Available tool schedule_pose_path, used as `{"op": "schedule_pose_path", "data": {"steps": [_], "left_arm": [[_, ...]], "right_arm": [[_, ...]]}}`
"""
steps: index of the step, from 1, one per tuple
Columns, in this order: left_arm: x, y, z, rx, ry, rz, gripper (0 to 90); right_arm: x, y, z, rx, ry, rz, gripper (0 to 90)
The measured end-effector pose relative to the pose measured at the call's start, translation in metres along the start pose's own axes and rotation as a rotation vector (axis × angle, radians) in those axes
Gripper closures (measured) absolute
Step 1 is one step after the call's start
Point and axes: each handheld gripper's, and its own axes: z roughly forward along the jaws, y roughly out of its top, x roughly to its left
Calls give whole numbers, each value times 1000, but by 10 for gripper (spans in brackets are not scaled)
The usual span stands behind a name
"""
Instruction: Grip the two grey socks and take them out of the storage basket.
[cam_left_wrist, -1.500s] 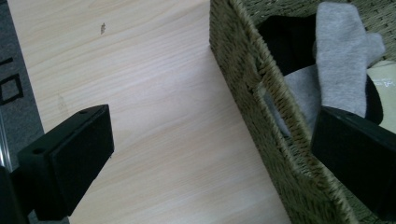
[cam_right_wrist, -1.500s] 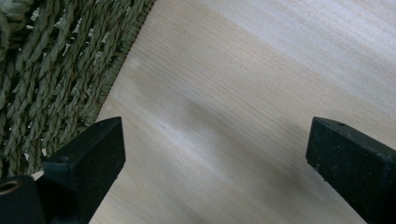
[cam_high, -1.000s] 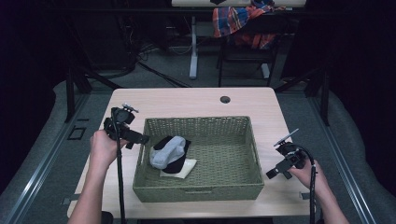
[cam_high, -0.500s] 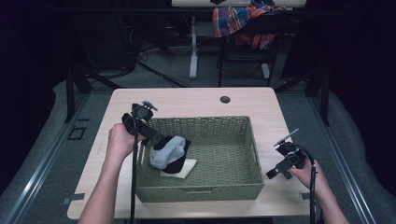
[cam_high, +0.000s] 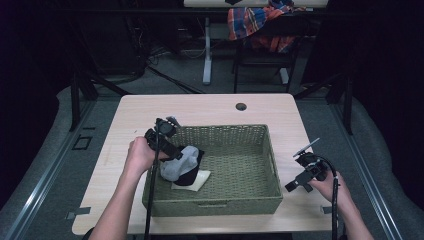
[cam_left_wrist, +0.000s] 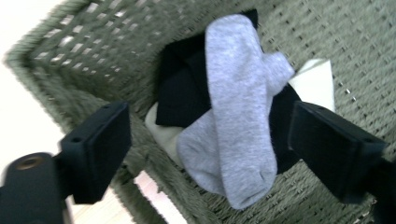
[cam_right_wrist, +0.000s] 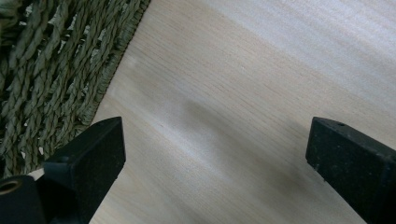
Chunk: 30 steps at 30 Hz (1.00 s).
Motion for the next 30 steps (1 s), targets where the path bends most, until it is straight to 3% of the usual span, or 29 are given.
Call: {"op": "schedule_pose_path", "data": {"steps": [3,10,12,15,20,23,30], "left_arm": [[-7,2,5,18,-9,24,163],[-19,7,21,77,-19,78,315],[-21,8,27,96,-9,89,357],[-26,8,33,121,41,116,442],[-28,7,39,136,28,142,645],[-29,6,39,121,8,139,746],[-29,6,36,118,-4,141,816]], "right_arm": [[0,0,0,6,-3,-4,47],[0,0,0,7,-3,-6,48],[0,0,0,7,-4,-6,48],[0,0,0,12,1,-4,48],[0,0,0,13,-6,-4,50],[0,0,0,15,-7,-6,52],[1,0,0,13,-8,-5,61]]}}
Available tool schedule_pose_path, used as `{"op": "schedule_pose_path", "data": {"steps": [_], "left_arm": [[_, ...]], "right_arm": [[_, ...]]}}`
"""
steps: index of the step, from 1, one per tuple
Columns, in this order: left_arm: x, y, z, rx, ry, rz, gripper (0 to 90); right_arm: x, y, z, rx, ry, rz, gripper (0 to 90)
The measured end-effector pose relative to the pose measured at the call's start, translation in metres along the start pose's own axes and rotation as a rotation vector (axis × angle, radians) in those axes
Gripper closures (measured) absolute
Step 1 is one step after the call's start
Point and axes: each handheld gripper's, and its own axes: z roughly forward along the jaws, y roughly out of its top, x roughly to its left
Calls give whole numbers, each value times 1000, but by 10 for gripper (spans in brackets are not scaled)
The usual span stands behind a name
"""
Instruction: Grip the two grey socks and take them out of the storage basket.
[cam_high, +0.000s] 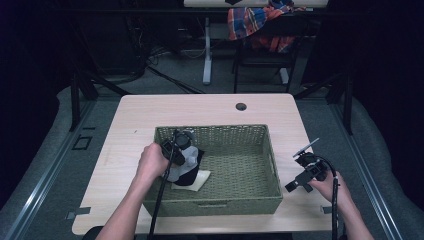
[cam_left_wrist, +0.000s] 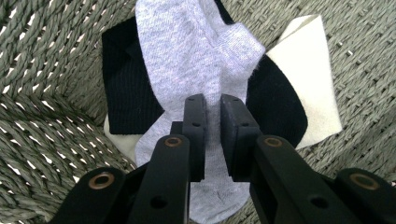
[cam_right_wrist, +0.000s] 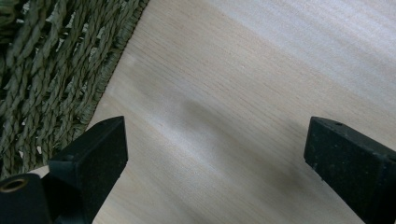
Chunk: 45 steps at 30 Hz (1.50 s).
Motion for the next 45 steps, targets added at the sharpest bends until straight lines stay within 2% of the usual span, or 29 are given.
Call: {"op": "schedule_pose_path", "data": {"steps": [6,10,17,19,20,22,36,45], "left_arm": [[1,-1,-3,-17,-4,-5,843],[3,-3,-10,-45,-22,-17,848],[9,-7,-27,-95,-16,-28,851],[11,-9,-30,-102,-19,-35,850],[12,-9,-31,-109,-15,-40,850],[14,-10,-32,-107,-13,-40,850],[20,-11,-44,-133,0,-44,852],[23,-13,-53,-147,-9,-45,853]], "right_arm": [[0,0,0,-7,2,6,61],[0,0,0,-5,2,-3,61],[0,0,0,-9,3,1,61],[2,-1,2,-34,8,27,61],[1,0,2,-29,15,23,61],[0,1,0,-2,2,-1,60],[0,0,0,-11,3,8,60],[0,1,0,-9,9,6,60]]}}
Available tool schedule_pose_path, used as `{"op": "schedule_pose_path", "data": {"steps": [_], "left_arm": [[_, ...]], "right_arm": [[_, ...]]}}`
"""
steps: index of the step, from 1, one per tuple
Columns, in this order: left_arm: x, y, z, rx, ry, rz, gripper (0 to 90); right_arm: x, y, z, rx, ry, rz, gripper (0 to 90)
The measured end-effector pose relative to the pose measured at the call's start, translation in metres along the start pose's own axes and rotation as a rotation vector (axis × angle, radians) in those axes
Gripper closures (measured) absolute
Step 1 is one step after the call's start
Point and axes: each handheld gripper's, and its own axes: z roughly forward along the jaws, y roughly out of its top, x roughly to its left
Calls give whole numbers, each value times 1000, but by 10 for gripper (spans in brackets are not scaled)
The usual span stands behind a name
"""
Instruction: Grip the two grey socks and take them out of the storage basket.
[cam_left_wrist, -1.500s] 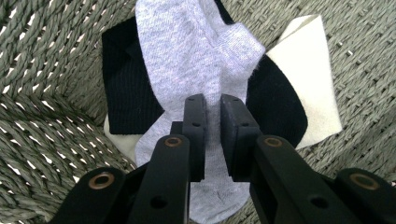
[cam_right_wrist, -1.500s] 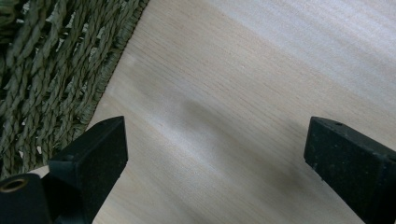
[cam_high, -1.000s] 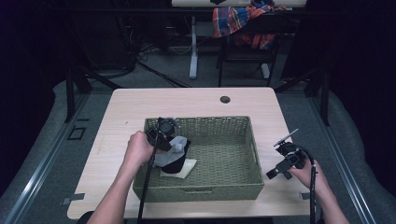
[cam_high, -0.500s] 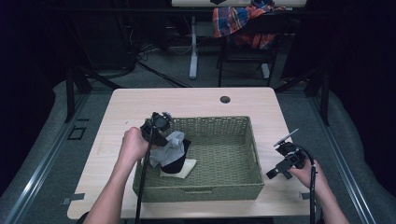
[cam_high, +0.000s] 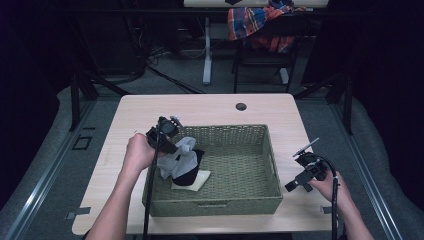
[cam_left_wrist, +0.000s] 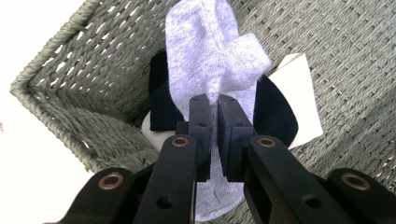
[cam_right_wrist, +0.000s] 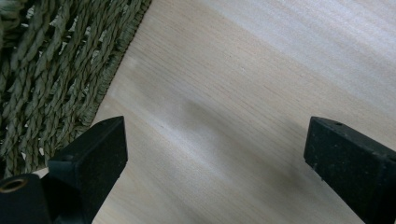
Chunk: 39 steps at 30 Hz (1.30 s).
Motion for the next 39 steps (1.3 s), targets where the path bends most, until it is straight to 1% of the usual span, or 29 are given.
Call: {"op": "schedule_pose_path", "data": {"steps": [2,6,11,14,16,20,26,27,29,31,35,39], "left_arm": [[1,0,-2,-5,-1,-3,852],[2,-1,-5,-10,-1,-2,852],[3,1,-12,-18,2,3,852],[3,2,-14,-22,4,3,852],[4,2,-16,-25,3,-1,852],[5,4,-20,-26,4,4,853],[7,8,-31,-34,12,10,852],[7,8,-31,-34,12,10,853],[8,10,-36,-41,12,13,852],[8,12,-39,-47,15,17,852],[10,16,-46,-48,20,22,852],[14,20,-53,-59,30,15,852]], "right_arm": [[0,0,0,3,-7,-4,60],[0,0,0,-3,-5,2,60],[0,0,0,0,-1,-1,60],[0,0,0,-2,-5,1,60],[0,0,0,-5,1,3,61],[0,0,0,2,-8,-3,60],[0,0,0,-1,-7,0,60],[1,0,0,-3,-2,1,60],[1,0,0,-1,-7,-1,60],[1,0,0,-2,-1,1,60],[0,0,0,-1,-6,0,60],[0,0,0,-1,-7,-1,60]]}}
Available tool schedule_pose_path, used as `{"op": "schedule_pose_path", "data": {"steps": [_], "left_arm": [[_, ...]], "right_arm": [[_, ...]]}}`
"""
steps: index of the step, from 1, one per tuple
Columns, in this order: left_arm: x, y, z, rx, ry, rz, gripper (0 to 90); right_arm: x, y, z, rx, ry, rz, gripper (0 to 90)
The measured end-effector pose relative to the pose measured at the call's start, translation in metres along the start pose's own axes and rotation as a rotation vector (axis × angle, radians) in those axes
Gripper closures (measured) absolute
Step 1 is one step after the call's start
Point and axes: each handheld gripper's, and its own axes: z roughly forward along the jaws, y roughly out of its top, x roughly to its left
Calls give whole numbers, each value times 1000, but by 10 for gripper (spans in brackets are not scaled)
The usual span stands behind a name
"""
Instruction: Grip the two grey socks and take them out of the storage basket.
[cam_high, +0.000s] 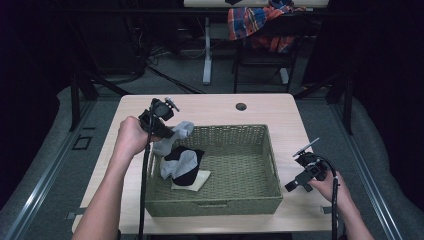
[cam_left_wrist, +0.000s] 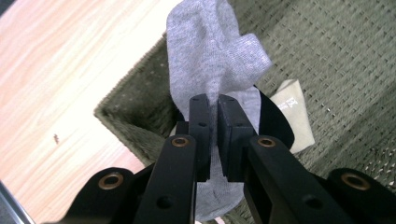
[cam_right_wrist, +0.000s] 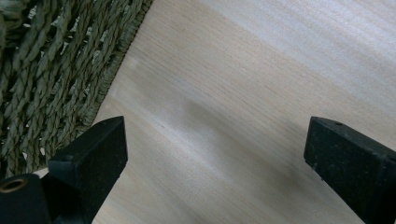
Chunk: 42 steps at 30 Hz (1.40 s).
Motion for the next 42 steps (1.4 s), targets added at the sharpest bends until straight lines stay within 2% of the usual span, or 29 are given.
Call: {"op": "schedule_pose_path", "data": {"steps": [7,14,19,25,28,30,36,38,42], "left_arm": [[10,8,-11,-8,24,-3,852],[28,7,-16,1,47,-37,852],[47,1,-15,3,56,-88,852],[75,-16,-10,15,69,-182,852],[83,-23,-9,17,77,-206,852],[92,-31,-8,13,95,-239,852],[104,-46,-2,23,125,-286,852],[107,-49,0,30,125,-295,852],[115,-62,9,38,132,-339,852]], "right_arm": [[0,0,0,1,5,1,61],[0,0,0,2,2,-1,60],[0,0,0,1,8,0,61],[0,0,0,2,8,0,61],[0,0,0,2,8,1,61],[0,0,1,3,9,0,61],[0,0,1,3,8,0,61],[0,0,1,3,2,0,61],[0,0,0,3,7,1,61]]}}
